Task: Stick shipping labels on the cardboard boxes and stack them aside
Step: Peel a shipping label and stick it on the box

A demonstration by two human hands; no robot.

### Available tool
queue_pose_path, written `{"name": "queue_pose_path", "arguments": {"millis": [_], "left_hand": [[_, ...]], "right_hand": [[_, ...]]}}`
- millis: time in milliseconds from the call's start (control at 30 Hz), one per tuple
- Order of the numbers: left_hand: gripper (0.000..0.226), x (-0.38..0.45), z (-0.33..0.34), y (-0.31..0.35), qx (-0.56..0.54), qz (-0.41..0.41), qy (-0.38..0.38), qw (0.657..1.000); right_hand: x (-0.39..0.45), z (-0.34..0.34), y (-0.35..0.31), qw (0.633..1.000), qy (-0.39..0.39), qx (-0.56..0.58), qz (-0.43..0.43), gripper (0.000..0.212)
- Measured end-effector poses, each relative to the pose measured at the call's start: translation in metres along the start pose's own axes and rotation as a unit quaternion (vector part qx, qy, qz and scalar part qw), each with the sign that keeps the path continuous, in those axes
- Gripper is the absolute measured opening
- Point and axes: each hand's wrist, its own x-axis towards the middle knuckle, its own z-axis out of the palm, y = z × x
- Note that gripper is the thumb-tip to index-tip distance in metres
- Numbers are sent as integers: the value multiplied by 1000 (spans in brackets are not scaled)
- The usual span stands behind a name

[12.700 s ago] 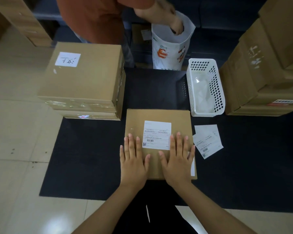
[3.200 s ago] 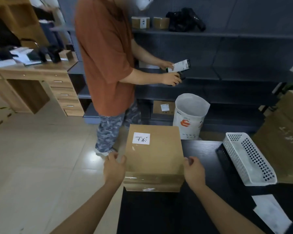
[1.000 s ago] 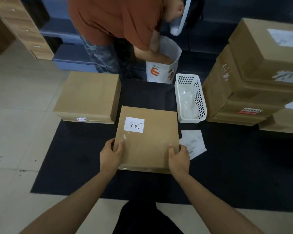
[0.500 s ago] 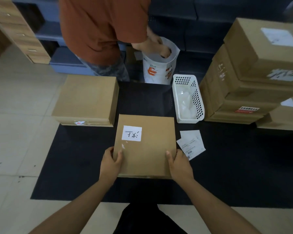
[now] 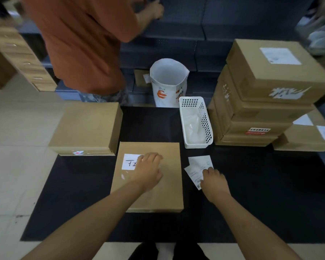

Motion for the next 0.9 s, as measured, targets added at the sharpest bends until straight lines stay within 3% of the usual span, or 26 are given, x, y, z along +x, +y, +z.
{"name": "queue_pose_path", "arguments": {"millis": [267, 567, 900], "left_hand": [[39, 60, 31, 83, 0, -25, 3, 1000], [39, 82, 64, 121, 25, -35, -57, 997], [32, 86, 80, 115, 55, -58, -72, 994]], "right_hand": [[31, 4, 52, 997, -12, 46, -61, 45], [64, 20, 59, 977, -68, 197, -45, 59], [87, 34, 42, 957, -110, 258, 70, 70]]}}
